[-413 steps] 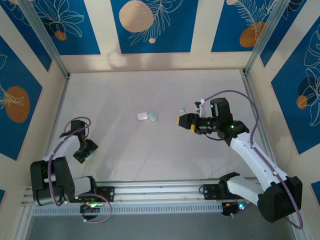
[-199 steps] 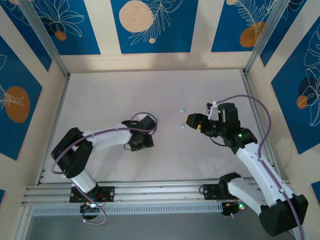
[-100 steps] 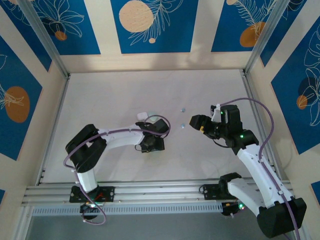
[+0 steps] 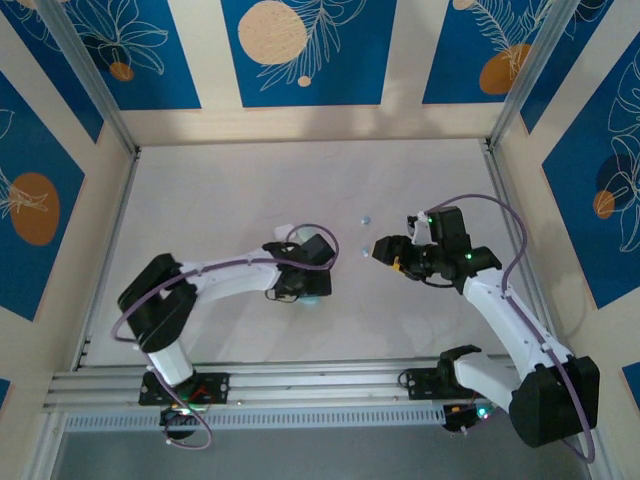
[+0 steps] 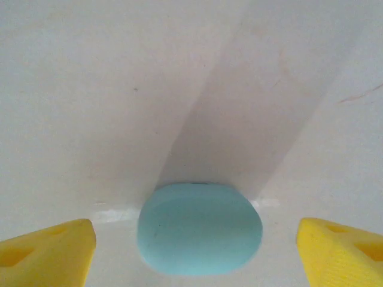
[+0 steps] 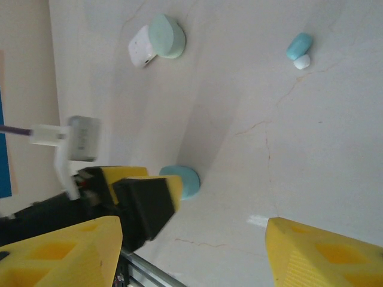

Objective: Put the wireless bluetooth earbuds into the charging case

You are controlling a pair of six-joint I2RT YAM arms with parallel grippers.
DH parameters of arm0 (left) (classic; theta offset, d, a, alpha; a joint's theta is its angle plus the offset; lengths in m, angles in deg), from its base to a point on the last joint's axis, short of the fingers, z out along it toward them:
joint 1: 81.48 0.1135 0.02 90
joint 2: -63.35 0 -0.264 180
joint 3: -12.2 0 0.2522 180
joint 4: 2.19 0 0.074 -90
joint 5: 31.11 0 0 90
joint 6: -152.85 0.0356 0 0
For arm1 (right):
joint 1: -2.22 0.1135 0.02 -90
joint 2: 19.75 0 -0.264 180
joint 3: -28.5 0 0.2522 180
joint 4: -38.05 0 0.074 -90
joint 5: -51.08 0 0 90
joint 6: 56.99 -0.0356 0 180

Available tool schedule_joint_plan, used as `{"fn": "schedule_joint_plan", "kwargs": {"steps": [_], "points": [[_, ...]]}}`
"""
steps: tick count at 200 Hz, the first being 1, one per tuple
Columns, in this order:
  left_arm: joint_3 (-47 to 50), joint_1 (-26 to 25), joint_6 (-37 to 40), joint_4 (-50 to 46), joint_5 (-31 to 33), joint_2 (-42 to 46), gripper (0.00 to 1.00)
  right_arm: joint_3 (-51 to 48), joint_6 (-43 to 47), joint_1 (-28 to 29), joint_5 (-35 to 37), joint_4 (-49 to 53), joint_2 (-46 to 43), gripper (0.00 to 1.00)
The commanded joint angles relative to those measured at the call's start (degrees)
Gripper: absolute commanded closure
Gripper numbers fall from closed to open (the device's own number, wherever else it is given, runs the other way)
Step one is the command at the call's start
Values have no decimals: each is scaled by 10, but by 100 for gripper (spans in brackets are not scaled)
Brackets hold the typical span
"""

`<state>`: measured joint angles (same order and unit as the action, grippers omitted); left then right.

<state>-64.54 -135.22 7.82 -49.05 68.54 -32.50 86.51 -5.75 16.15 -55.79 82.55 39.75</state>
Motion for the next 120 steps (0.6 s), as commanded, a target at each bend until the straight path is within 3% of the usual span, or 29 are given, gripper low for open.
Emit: {"fn": "schedule_joint_plan", "kwargs": {"steps": [1,34,59,89,120], "points": [[41,9,19,7,62,83,13,13,35,14,-19,-27,1,35],[129,29,41,75,90,202,12,2,113,85,68,-59,-12,34],[166,52,61,104,88,264,12,-21,232,186,144,-105,-9,32],[207,75,124,141,70,344,11,-9,377,265,170,-98,4,30],[256,100,140,151,72,425,7,22,489,296,178,-59,27,30]]}}
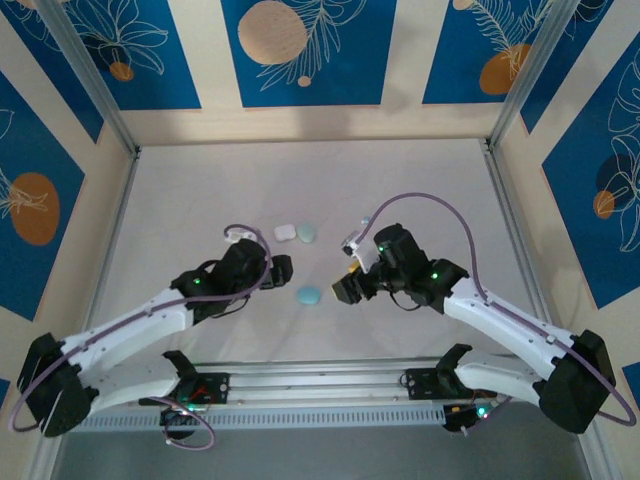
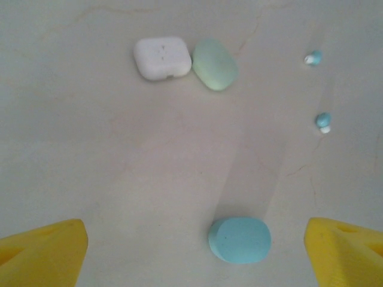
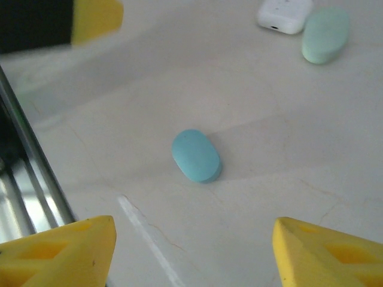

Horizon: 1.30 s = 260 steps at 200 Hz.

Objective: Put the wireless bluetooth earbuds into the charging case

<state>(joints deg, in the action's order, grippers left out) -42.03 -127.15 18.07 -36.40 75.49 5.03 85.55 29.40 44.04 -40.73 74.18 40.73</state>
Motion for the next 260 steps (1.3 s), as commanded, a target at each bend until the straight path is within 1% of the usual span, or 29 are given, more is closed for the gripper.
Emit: {"fn": "schedule_joint_plan", "kwargs": {"steps": [1,23,64,83,126,152,172,209,260], "points": [[32,19,38,24,2,52,7,33,139,17,27,25,19,30],[46,36,45,14,-1,85,2,47,134,19,13,17,56,30],[52,68,54,-2,-21,100,0,36,50,19,-1,-73,128,32],[54,79,61,-2,-36,102,0,17,37,17,-1,-122,140,32],[58,105,72,-6,-60,108,1,-28,17,3,-34,-217,165,32],[61,118,72,-5,-69,112,1,-54,8,-2,-28,-264,177,32],[63,124,75,-4,-79,113,1,-67,10,-10,-40,-280,182,32],[65,131,77,1,-86,114,1,-85,40,-26,-75,-300,188,32],[68,134,77,5,-96,114,1,-93,106,-33,-134,-295,197,32]]}}
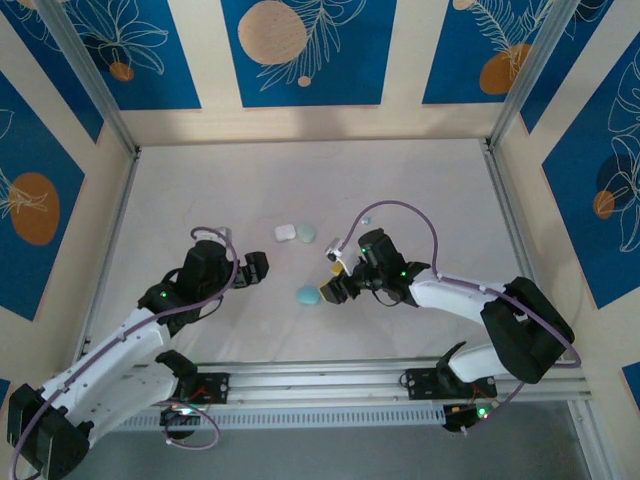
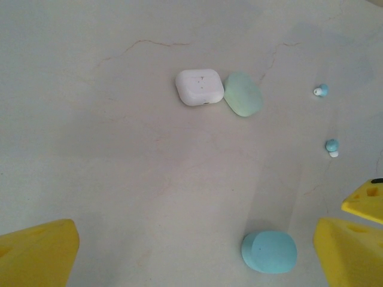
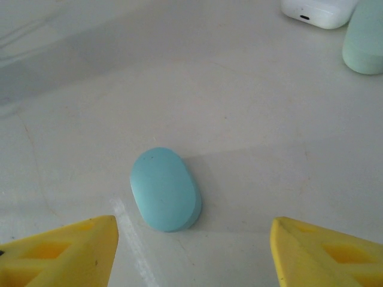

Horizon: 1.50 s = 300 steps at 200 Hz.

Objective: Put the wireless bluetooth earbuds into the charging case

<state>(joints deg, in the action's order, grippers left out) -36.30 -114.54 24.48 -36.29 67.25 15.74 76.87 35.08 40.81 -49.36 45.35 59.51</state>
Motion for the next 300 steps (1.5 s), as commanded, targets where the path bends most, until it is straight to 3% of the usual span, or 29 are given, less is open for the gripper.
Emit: {"fn": "schedule_joint_plan", "kwargs": {"steps": [1,124,189,300], "points": [[10,8,14,4,-14,7,1,-6,50,-1,-49,-6,10,32],[12,15,14,-4,-17,20,1,25,134,6,-91,6,84,33],[17,18,8,-4,-18,28,1,32,147,50,-10,-35,143,33],[24,19,-7,6,-24,24,1,37,169,53,-31,-69,205,41]]}}
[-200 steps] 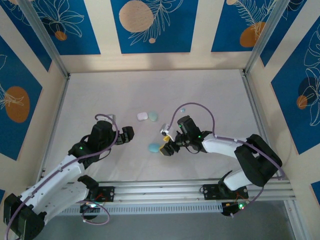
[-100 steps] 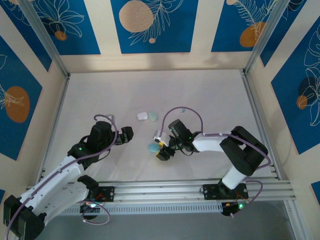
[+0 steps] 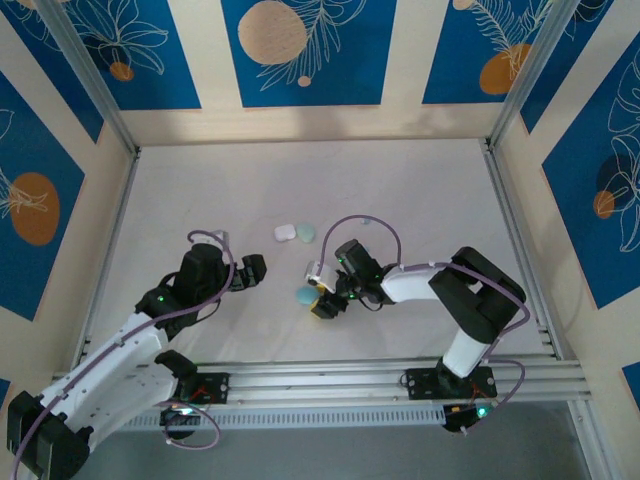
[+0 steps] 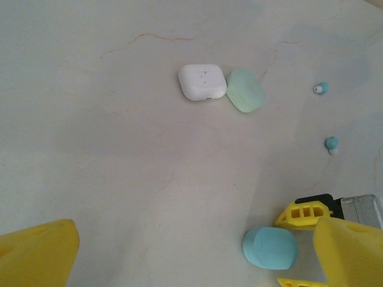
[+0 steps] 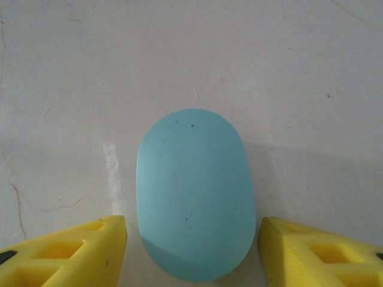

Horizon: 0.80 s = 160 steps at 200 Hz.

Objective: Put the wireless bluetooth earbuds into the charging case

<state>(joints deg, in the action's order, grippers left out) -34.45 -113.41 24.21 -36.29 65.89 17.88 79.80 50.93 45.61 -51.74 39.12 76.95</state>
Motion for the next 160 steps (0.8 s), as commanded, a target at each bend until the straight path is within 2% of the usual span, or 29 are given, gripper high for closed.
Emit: {"fn": "schedule_joint_plan", "kwargs": {"steps": [1,49,82,101,120,150,160], "points": [[5,7,-4,6,-11,2,1,8,11,5,-7,-7,31,41],[5,8,-5,5,-11,0,1,14,39,22,11,-8,48,53],[4,9,0,11,-26,-7,1,0,32,31,28,-15,24,64],[-1,10,11,24,-56,-19,6,-14,3,27,24,-28,-24,67],[-17,9,12,37,-93,-28,17,-23,-47,9,-5,-28,-93,71],[-79,9,20,55,-176,-51,20,-28,-122,-50,-105,7,-221,71],[-96,9,19,71,-208,-63,20,-34,-128,-57,-111,8,-264,71]]}}
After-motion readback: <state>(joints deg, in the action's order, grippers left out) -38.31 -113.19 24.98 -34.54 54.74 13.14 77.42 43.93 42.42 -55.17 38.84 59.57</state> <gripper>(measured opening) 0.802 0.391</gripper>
